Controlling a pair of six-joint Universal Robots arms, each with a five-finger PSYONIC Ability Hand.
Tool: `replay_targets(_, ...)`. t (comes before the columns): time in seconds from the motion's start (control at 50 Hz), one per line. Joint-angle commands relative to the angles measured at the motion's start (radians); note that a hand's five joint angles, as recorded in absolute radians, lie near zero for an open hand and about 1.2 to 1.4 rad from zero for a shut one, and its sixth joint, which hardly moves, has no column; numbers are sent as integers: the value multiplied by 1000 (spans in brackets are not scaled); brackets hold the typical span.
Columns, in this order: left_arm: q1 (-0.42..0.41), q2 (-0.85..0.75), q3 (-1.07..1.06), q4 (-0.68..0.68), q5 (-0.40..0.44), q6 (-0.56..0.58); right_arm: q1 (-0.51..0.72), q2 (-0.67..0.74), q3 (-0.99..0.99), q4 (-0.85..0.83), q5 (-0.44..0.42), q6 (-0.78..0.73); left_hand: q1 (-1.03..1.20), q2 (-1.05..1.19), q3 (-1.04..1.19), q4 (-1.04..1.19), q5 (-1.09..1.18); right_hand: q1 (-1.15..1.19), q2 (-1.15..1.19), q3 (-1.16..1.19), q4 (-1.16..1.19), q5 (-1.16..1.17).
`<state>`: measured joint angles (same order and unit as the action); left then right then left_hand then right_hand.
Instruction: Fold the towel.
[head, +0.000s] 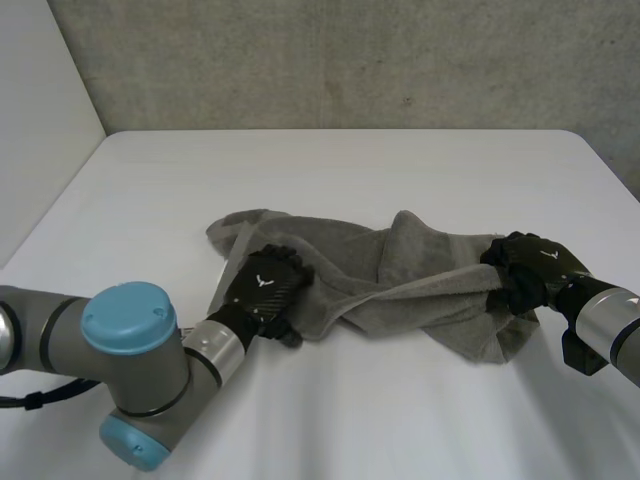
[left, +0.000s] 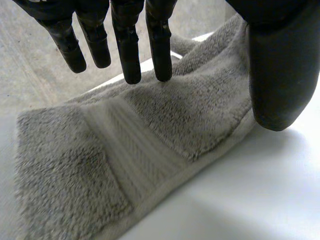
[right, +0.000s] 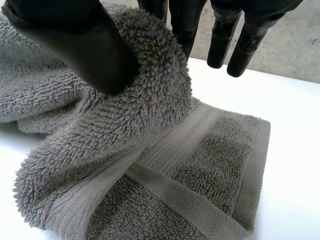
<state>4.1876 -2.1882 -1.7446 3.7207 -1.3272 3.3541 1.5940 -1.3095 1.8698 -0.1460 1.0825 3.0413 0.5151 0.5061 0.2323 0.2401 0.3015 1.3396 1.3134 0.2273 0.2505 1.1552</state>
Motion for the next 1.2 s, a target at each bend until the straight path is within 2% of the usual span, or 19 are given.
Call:
replay_targets(0.02,-43,-7,59,-10,-9,-62,0,3,2,0,-1,-1,-26,-17,-58,-66,13,57,83,-53,-76,66)
replay_targets(0.3,-100,-88,171,-146,-40,-102,-3,9,2,-3,0,-3,-20,-11,-58,-66,19,57,83,-53,-76,66)
replay_targets(0.54,-110,-88,169,-156,-40,-113,-35,13,-26,-10,36,48,-31,-22,-58,-66,8,57,83,-53,-76,66)
replay_targets(0.84,-118,8,152,-189,-37,-185,-20,61,-61,-10,39,51,-87,-78,-58,-66,-48,57,83,-53,-76,66)
replay_targets(1.2,-120,-93,214,-186,-40,-145,-11,56,-58,-7,39,51,-64,-55,-58,-66,-25,57,83,-53,-76,66)
